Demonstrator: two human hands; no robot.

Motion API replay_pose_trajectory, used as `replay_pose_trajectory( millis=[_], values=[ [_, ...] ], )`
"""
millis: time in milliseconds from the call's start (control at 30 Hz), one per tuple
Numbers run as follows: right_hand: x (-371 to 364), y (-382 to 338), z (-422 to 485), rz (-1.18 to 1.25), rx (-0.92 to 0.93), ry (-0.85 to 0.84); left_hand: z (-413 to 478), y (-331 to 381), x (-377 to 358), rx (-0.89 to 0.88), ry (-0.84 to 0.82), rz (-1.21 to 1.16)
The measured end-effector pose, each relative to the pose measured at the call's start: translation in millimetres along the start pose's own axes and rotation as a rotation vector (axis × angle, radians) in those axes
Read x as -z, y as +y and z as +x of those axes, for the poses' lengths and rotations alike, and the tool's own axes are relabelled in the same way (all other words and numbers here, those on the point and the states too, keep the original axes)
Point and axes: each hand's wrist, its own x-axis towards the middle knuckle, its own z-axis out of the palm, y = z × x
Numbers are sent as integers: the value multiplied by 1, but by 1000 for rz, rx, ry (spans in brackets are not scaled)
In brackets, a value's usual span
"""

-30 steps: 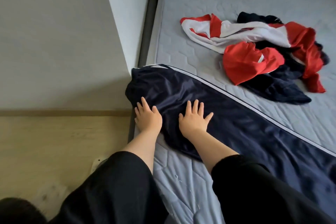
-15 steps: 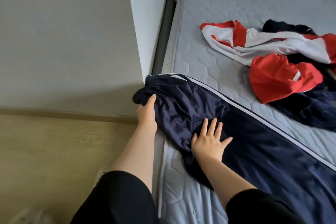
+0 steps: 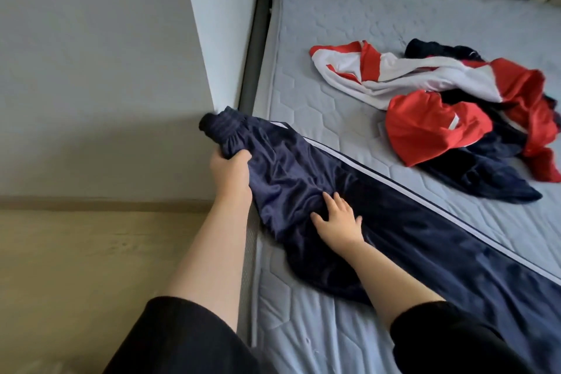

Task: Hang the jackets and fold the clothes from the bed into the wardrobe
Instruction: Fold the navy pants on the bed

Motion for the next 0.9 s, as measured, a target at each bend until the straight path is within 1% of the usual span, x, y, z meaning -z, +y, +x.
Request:
replay_pose_trajectory(
  millis=[33, 67, 133, 167, 200, 233, 267, 300, 333, 367, 433, 533, 600, 633, 667, 700, 767, 800, 833, 900],
  values=[
    [13, 3, -2, 201, -27, 5, -13, 1, -6, -119, -69, 140],
    [28, 8, -5, 466, -87, 5, -28, -1, -11, -234, -170, 283],
    [58, 24, -11, 1075, -264, -79, -54, -12, -16, -454, -440, 575],
    [71, 37, -14, 1335, -331, -118, -64, -22, -17, -563, -584, 706],
    [82, 53, -19, 1521, -369, -132, -73, -32, -16, -645, -733, 826],
    [90, 68, -24, 1640, -381, -124, -83, -42, -16, -675, -876, 936],
    [95, 81, -30, 1709, -385, -109, -91, -49, -15, -657, -992, 1035],
    [97, 92, -36, 1736, -393, -99, -97, -56, -13, -609, -1072, 1109],
    [95, 100, -40, 1729, -414, -92, -103, -61, -12, -558, -1108, 1149],
    [94, 104, -44, 1695, -439, -88, -108, -63, -11, -517, -1098, 1155],
    [90, 103, -48, 1586, -462, -98, -113, -62, -8, -488, -978, 1132],
    [86, 85, -46, 1330, -362, -98, -114, -57, -4, -511, -689, 1215],
    [82, 71, -40, 1188, -305, -17, -110, -55, -1, -422, -475, 1255],
    [81, 63, -40, 1127, -297, 25, -108, -52, 1, -305, -392, 1239],
    [80, 55, -39, 1074, -310, 70, -105, -50, 2, -129, -349, 1198],
    [79, 48, -39, 1043, -340, 118, -106, -48, 4, 90, -350, 1150],
    [80, 40, -39, 1080, -415, 170, -110, -45, 5, 525, -421, 1004],
    [80, 38, -39, 1142, -450, 150, -111, -47, 5, 660, -425, 861],
    [82, 37, -42, 1218, -486, 97, -112, -48, 4, 742, -400, 665],
    [83, 39, -48, 1347, -560, -31, -114, -55, 4, 829, -305, 216]
  ],
)
